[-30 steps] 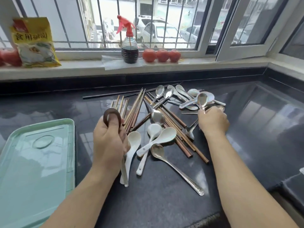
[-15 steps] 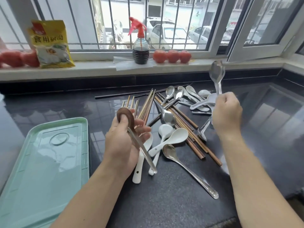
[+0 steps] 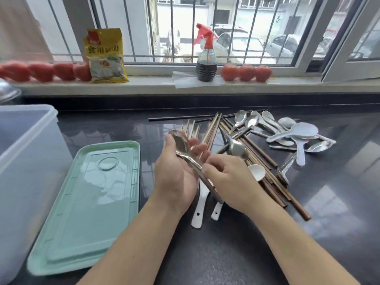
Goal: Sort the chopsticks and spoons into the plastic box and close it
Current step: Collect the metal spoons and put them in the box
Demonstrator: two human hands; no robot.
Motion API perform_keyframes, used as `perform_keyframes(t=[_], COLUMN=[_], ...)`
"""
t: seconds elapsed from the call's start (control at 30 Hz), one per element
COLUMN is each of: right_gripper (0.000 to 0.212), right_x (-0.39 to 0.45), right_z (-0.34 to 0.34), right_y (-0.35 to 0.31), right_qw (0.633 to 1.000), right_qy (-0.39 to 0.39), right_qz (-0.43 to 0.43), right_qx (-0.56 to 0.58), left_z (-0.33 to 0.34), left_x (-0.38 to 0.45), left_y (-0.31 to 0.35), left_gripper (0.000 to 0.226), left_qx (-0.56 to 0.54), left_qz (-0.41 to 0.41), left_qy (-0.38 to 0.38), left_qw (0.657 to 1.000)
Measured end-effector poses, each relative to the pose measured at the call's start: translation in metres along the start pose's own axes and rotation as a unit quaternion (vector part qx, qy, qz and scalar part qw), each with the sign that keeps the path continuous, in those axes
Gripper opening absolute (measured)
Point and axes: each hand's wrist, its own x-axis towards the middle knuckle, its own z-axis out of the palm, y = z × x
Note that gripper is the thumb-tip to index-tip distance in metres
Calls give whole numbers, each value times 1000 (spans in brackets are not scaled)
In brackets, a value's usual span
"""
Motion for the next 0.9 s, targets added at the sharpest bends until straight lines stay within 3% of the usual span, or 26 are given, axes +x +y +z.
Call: perform_keyframes(t=[0.13, 0.23, 0.37, 0.6, 0.77, 0.8, 0.9], right_gripper=[43, 47, 49, 45, 22, 19, 19], right_x=[-6, -1, 9, 10, 11, 12, 18], right_z=[-2, -18, -44, -46, -100, -116, -143], right_y=[-3, 4, 24, 32, 61, 70, 97], right_qw=[999, 995, 962, 951, 855, 853, 880], right_qy=[-15, 85, 244, 295, 488, 476, 305], right_qz=[-37, -16, 53, 89, 174, 206, 310], right_qx=[3, 47, 114, 37, -29, -57, -189], left_z=[-1, -1, -1, -7, -7, -7, -5], left_x=[-1, 0, -1, 0, -1, 0, 0], left_y=[-3, -2, -1, -4, -5, -4, -4], left_gripper=[27, 24, 22, 22, 26, 27, 24], left_qx=[41, 58, 67, 111, 110, 102, 108], left_qz=[5, 9, 8, 3, -12, -14, -14], left_qy=[4, 9, -13, -50, -56, -58, -51], left_qw=[999, 998, 998, 993, 992, 993, 993])
